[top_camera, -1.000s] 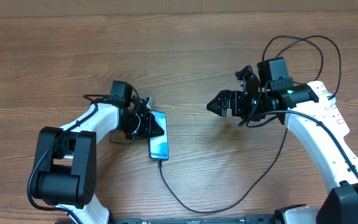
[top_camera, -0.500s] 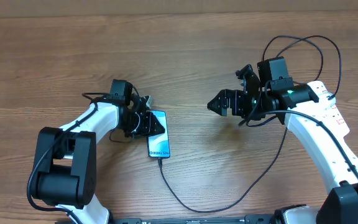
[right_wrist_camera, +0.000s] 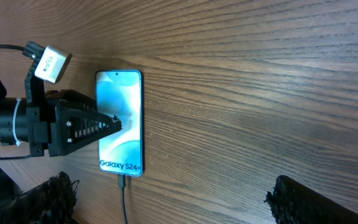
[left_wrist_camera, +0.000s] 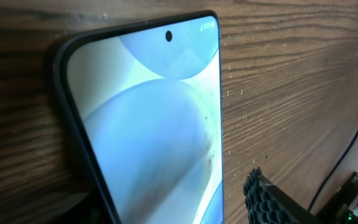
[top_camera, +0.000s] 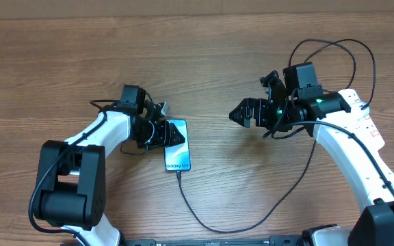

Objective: Plug charger to phone and switch on socket
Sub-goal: 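Lower the phone flat onto the table with the left gripper, then release the phone and retract the left gripper toward the front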

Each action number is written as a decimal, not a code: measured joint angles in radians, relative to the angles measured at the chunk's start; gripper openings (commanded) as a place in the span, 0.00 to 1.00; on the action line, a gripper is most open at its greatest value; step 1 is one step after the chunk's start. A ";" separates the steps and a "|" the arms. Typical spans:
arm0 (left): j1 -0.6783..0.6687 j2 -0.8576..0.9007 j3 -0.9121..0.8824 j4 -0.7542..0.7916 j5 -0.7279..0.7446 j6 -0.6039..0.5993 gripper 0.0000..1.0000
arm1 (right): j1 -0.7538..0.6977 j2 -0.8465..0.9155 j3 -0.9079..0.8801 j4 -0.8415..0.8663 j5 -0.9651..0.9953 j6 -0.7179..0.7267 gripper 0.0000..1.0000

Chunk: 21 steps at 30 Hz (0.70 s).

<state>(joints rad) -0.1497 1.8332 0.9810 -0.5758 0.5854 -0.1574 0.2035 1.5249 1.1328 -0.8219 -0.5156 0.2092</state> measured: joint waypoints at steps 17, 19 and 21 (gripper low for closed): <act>0.006 -0.005 0.077 -0.093 -0.198 -0.003 0.72 | 0.000 0.000 0.000 0.014 0.003 0.000 1.00; 0.021 0.010 0.138 -0.187 -0.258 -0.005 0.77 | 0.000 0.000 0.000 0.026 0.003 0.000 1.00; 0.035 0.016 0.211 -0.259 -0.299 -0.004 0.80 | 0.000 0.000 0.000 0.028 0.004 0.000 1.00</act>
<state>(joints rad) -0.1150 1.8492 1.1915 -0.8345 0.2863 -0.1612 0.2035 1.5249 1.1328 -0.7937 -0.5117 0.2089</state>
